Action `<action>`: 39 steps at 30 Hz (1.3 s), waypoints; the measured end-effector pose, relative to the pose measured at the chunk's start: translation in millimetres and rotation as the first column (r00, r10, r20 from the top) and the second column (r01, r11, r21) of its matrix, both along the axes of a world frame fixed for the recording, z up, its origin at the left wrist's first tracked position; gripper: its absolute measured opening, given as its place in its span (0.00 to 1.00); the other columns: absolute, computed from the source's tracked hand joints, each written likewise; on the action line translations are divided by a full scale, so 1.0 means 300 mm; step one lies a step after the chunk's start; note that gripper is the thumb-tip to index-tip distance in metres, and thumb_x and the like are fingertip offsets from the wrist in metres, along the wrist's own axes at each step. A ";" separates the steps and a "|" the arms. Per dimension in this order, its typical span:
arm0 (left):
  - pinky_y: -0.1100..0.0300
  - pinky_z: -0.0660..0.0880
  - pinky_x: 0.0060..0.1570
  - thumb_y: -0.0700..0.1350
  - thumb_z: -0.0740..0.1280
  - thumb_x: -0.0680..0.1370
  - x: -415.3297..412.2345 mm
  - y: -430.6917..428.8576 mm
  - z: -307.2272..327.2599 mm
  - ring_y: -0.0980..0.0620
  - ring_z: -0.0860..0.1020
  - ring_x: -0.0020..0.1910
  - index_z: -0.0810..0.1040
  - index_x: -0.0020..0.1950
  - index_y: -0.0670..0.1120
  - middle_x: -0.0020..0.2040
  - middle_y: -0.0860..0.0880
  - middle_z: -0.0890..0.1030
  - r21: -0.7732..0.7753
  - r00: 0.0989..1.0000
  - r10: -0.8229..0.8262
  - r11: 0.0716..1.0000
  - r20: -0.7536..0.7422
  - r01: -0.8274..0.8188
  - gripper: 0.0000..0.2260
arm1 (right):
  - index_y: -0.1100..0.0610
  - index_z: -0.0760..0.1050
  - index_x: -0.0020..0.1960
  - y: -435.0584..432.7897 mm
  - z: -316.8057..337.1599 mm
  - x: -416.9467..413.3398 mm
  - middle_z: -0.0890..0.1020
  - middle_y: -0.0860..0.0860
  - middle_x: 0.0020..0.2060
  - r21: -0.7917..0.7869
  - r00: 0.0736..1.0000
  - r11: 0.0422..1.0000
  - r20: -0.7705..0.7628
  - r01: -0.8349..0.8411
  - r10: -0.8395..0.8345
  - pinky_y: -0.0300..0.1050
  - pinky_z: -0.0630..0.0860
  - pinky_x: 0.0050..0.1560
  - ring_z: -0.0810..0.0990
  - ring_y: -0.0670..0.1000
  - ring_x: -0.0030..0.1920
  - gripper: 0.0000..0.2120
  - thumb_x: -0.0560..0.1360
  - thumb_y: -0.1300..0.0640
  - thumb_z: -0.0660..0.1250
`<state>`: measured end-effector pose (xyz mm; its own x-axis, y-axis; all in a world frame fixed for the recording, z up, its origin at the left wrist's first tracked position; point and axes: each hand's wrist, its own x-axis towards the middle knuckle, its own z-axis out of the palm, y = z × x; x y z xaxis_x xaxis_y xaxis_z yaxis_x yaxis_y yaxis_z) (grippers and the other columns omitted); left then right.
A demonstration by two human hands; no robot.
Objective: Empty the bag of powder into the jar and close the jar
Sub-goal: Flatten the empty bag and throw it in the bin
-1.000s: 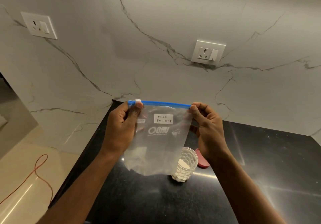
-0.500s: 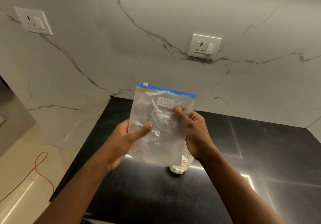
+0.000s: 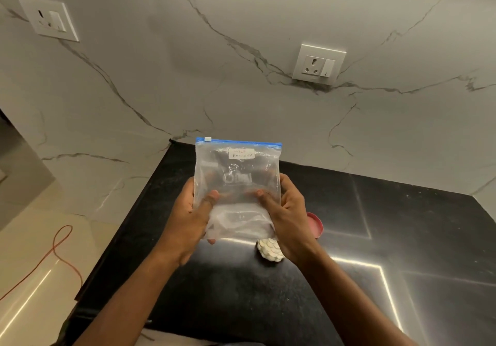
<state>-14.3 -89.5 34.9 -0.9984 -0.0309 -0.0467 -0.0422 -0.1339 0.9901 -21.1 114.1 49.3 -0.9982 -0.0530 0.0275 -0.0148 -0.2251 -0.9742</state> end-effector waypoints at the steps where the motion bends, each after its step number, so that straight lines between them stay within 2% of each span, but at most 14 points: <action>1: 0.35 0.86 0.45 0.50 0.69 0.84 -0.001 -0.015 0.001 0.43 0.88 0.56 0.79 0.62 0.66 0.58 0.51 0.87 0.037 0.998 -0.041 0.999 0.038 0.039 0.11 | 0.51 0.76 0.68 0.008 -0.001 0.001 0.85 0.55 0.61 -0.025 1.000 1.000 0.018 -0.009 0.009 0.58 0.85 0.54 0.86 0.60 0.60 0.16 0.82 0.60 0.70; 3: 0.40 0.87 0.44 0.55 0.72 0.80 -0.009 -0.042 0.014 0.43 0.88 0.57 0.81 0.64 0.61 0.61 0.48 0.87 0.202 0.979 -0.165 0.970 0.119 0.139 0.13 | 0.51 0.79 0.67 0.033 0.001 0.000 0.85 0.56 0.61 -0.061 0.998 0.997 0.048 -0.038 0.041 0.55 0.86 0.53 0.86 0.61 0.61 0.15 0.82 0.62 0.70; 5: 0.44 0.86 0.49 0.57 0.75 0.76 -0.022 -0.064 0.029 0.41 0.87 0.60 0.80 0.70 0.55 0.63 0.44 0.87 0.315 0.949 -0.275 0.924 0.155 0.216 0.23 | 0.52 0.80 0.67 0.052 0.009 0.001 0.85 0.58 0.61 -0.055 0.991 0.993 0.075 -0.104 0.108 0.55 0.85 0.53 0.86 0.61 0.60 0.16 0.81 0.62 0.71; 10: 0.44 0.87 0.49 0.46 0.71 0.79 -0.043 -0.054 0.039 0.41 0.88 0.58 0.77 0.73 0.49 0.61 0.43 0.88 0.259 0.952 -0.233 0.949 0.198 0.178 0.21 | 0.50 0.79 0.67 0.056 0.031 -0.001 0.86 0.57 0.61 0.007 0.968 0.976 0.131 -0.217 0.214 0.54 0.85 0.54 0.86 0.61 0.60 0.15 0.81 0.51 0.72; 15: 0.49 0.88 0.45 0.41 0.71 0.76 -0.036 -0.096 0.032 0.42 0.88 0.55 0.79 0.70 0.47 0.61 0.41 0.87 0.369 0.937 -0.289 0.907 0.196 0.203 0.22 | 0.58 0.81 0.66 0.069 0.048 -0.040 0.86 0.60 0.61 -0.042 0.959 0.987 0.232 -0.157 0.162 0.49 0.86 0.44 0.87 0.62 0.56 0.14 0.84 0.65 0.63; 18: 0.57 0.87 0.36 0.41 0.68 0.77 -0.039 -0.120 0.042 0.47 0.89 0.43 0.78 0.70 0.42 0.57 0.36 0.88 0.608 0.916 -0.312 0.788 0.251 0.102 0.20 | 0.60 0.80 0.64 0.063 0.038 -0.032 0.87 0.62 0.57 -0.259 0.920 0.964 0.361 -0.059 0.153 0.42 0.85 0.36 0.90 0.56 0.46 0.16 0.85 0.65 0.56; 20: 0.60 0.85 0.30 0.42 0.67 0.77 -0.042 -0.121 0.045 0.49 0.89 0.38 0.78 0.69 0.42 0.53 0.35 0.88 0.725 0.914 -0.289 0.689 0.284 -0.008 0.19 | 0.61 0.78 0.68 0.067 0.029 -0.021 0.86 0.64 0.60 -0.491 0.914 0.871 0.357 0.006 0.195 0.44 0.86 0.40 0.90 0.55 0.47 0.18 0.83 0.64 0.57; 22: 0.57 0.86 0.32 0.41 0.66 0.80 -0.037 -0.118 0.049 0.47 0.90 0.40 0.77 0.70 0.42 0.55 0.32 0.87 0.792 0.914 -0.285 0.608 0.289 -0.060 0.18 | 0.57 0.75 0.74 0.060 0.018 0.000 0.83 0.61 0.65 -0.589 0.934 0.806 0.254 -0.058 0.252 0.47 0.85 0.46 0.87 0.54 0.49 0.24 0.77 0.61 0.62; 26: 0.51 0.87 0.36 0.37 0.64 0.78 0.006 -0.082 0.051 0.39 0.90 0.46 0.74 0.72 0.45 0.60 0.29 0.85 0.841 0.888 -0.364 0.539 0.280 -0.045 0.22 | 0.50 0.70 0.77 -0.023 -0.032 0.036 0.81 0.57 0.67 -0.269 0.960 0.948 0.171 -0.170 0.221 0.60 0.79 0.65 0.82 0.57 0.66 0.44 0.64 0.50 0.83; 28: 0.49 0.88 0.37 0.38 0.63 0.78 0.031 -0.065 0.048 0.37 0.90 0.47 0.75 0.73 0.46 0.63 0.29 0.83 0.865 0.873 -0.422 0.502 0.246 -0.001 0.22 | 0.52 0.67 0.78 -0.078 -0.020 0.032 0.78 0.60 0.71 -0.352 0.973 0.929 0.144 -0.119 0.180 0.66 0.76 0.69 0.78 0.61 0.71 0.51 0.61 0.47 0.87; 31: 0.45 0.88 0.39 0.39 0.63 0.80 0.059 -0.069 0.044 0.33 0.89 0.51 0.79 0.72 0.46 0.68 0.29 0.80 0.890 0.853 -0.485 0.453 0.192 0.057 0.21 | 0.54 0.67 0.78 -0.132 0.028 0.011 0.79 0.62 0.70 -0.451 0.979 0.893 0.187 0.010 0.083 0.64 0.78 0.67 0.78 0.64 0.70 0.53 0.59 0.45 0.87; 33: 0.39 0.87 0.50 0.43 0.64 0.79 0.069 -0.090 0.045 0.31 0.86 0.58 0.82 0.72 0.46 0.69 0.30 0.80 0.837 0.844 -0.512 0.524 0.160 0.159 0.21 | 0.53 0.70 0.76 -0.147 0.034 0.001 0.81 0.61 0.68 -0.408 0.974 0.908 0.229 0.098 -0.002 0.65 0.80 0.64 0.81 0.64 0.68 0.46 0.62 0.48 0.86; 36: 0.34 0.79 0.64 0.54 0.79 0.68 0.072 -0.120 0.050 0.37 0.83 0.66 0.81 0.73 0.52 0.68 0.38 0.83 0.641 0.884 -0.445 0.722 0.141 0.261 0.32 | 0.52 0.77 0.70 -0.162 0.020 0.001 0.86 0.57 0.62 -0.327 0.948 0.915 0.285 0.234 -0.141 0.63 0.84 0.57 0.85 0.61 0.62 0.31 0.69 0.57 0.82; 39: 0.41 0.82 0.62 0.65 0.84 0.61 0.072 -0.109 0.067 0.42 0.84 0.65 0.83 0.68 0.54 0.65 0.43 0.86 0.449 0.926 -0.348 0.857 0.145 0.251 0.38 | 0.54 0.80 0.65 -0.175 0.013 0.015 0.88 0.55 0.56 -0.224 0.944 0.934 0.244 0.279 -0.224 0.60 0.86 0.53 0.87 0.59 0.57 0.23 0.71 0.59 0.80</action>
<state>7.2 -122.3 54.9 -0.9196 0.3383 -0.1996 -0.3502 -0.4761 0.8066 -16.7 61.6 53.2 -0.9617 0.1816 -0.2055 0.0961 -0.4787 -0.8727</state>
